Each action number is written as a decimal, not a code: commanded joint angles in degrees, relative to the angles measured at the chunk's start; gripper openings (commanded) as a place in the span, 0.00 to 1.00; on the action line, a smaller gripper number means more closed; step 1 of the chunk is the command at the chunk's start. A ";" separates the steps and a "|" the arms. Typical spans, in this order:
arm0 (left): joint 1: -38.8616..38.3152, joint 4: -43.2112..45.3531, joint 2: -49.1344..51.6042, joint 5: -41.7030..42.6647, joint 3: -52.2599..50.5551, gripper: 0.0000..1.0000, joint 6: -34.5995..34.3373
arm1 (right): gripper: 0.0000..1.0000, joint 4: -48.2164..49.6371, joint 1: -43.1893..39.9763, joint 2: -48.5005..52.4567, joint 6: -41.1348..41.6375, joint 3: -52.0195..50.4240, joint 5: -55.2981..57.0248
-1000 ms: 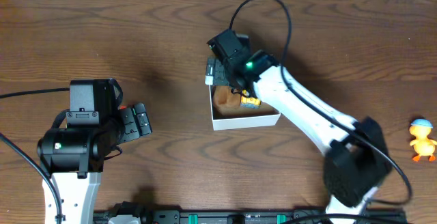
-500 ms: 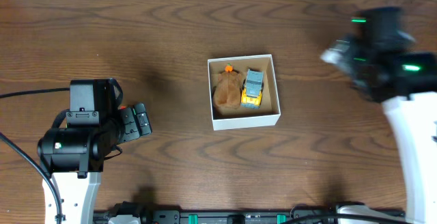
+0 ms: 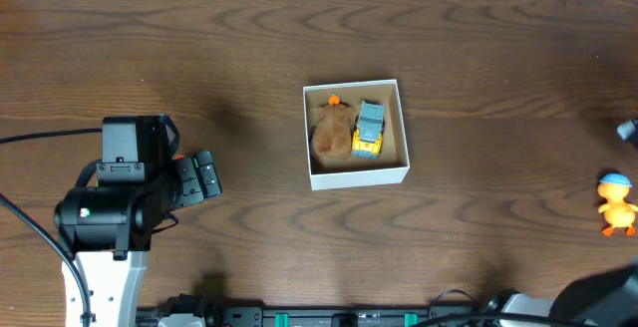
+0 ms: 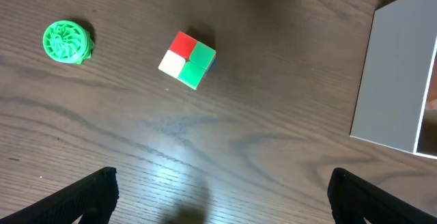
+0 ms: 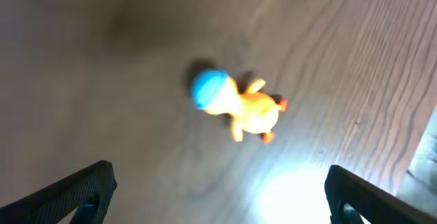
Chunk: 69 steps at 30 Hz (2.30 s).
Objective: Pack container
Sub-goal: 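Reach the right gripper to the orange duck and grasp it, then place the duck into the box with the right gripper and withdraw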
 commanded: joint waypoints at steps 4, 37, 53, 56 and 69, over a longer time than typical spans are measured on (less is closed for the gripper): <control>0.24 -0.17 -0.04 -0.24 1.03 0.98 -0.55 | 0.99 6.54 -3.82 6.60 -10.29 -6.03 -0.85; 0.24 -0.22 -0.04 -0.24 1.03 0.98 -0.55 | 0.05 24.22 0.17 11.69 -17.33 -11.17 -12.09; 0.22 -0.59 -0.04 -0.24 1.03 0.98 -0.57 | 0.01 22.05 48.87 -12.74 -22.73 -11.17 -12.39; 0.24 -0.61 -0.04 -0.24 1.03 0.98 -0.57 | 0.01 22.34 59.14 -11.45 -20.15 -11.17 -11.78; 0.24 -0.63 -0.04 -0.22 1.03 0.98 -0.57 | 0.01 23.80 74.42 2.95 -18.34 -11.17 -12.04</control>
